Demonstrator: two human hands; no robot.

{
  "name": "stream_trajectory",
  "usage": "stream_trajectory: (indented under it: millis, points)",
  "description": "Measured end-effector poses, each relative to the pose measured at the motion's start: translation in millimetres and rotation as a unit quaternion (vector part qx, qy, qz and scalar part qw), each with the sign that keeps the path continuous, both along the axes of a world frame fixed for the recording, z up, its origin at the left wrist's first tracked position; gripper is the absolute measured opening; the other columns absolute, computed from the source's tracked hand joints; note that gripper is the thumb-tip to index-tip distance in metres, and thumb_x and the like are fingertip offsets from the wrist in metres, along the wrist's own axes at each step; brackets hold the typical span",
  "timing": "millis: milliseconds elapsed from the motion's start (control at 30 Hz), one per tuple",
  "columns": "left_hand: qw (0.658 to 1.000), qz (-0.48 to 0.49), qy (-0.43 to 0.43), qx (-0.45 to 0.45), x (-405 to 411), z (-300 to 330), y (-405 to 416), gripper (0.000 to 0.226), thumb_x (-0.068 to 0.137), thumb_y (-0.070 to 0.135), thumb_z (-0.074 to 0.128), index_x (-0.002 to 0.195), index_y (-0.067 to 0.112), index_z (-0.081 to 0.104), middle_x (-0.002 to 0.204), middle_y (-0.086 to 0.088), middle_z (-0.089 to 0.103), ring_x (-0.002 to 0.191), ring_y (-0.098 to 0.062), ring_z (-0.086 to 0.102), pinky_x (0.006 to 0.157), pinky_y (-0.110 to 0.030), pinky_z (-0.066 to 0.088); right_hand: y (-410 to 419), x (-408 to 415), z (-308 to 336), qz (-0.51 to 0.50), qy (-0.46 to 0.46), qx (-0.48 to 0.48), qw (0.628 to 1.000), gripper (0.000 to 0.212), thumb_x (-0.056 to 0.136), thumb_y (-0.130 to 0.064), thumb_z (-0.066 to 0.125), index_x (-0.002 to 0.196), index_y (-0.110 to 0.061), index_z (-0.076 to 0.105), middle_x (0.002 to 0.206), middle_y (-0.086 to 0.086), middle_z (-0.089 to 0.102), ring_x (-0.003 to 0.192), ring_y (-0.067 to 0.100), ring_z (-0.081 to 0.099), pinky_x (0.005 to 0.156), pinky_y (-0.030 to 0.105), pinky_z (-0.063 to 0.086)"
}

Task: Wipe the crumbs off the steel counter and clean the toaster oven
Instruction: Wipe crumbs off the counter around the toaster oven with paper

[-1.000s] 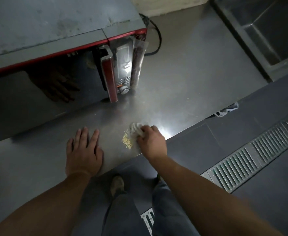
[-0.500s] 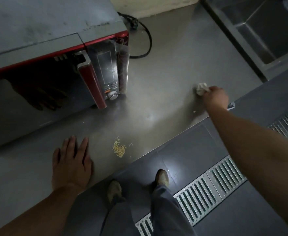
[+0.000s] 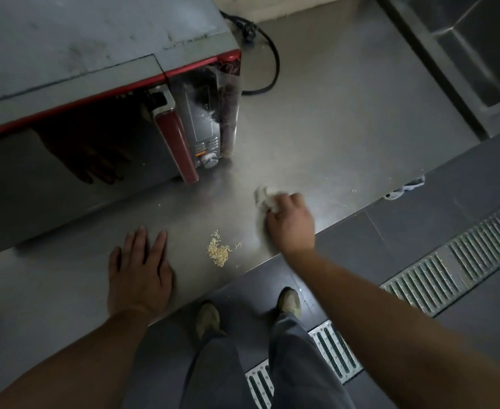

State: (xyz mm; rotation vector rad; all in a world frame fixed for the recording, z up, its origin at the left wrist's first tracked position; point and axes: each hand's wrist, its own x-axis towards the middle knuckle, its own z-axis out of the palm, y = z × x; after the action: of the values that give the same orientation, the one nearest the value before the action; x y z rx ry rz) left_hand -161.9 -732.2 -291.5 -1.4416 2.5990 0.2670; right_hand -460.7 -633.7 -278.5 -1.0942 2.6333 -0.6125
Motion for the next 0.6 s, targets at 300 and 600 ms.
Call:
stream_trajectory:
  millis: [300, 600]
  points:
    - [1.000, -0.003, -0.001, 0.005, 1, 3, -1, 0.061, 0.095, 0.041, 0.025, 0.153, 0.025, 0.033, 0.158, -0.014, 0.028, 0.148, -0.030, 0.019, 0.115, -0.050, 0.017, -10, 20, 24, 0.013, -0.078, -0.027, 0.997, 0.034, 0.086, -0.032, 0.055, 0.115, -0.021, 0.069, 0.104, 0.007, 0.062, 0.091, 0.028, 0.061, 0.072, 0.029, 0.043]
    - [1.000, -0.004, -0.009, -0.001, 1, 0, -2, 0.061, 0.094, 0.040, 0.027, 0.153, 0.026, 0.033, 0.158, -0.013, 0.029, 0.148, -0.030, 0.020, 0.117, -0.050, 0.016, 30, -203, 43, -0.202, 0.078, 0.116, 0.969, 0.037, 0.088, -0.020, 0.046, 0.114, -0.006, 0.067, 0.114, 0.028, 0.059, 0.102, 0.047, 0.060, 0.092, 0.045, 0.048]
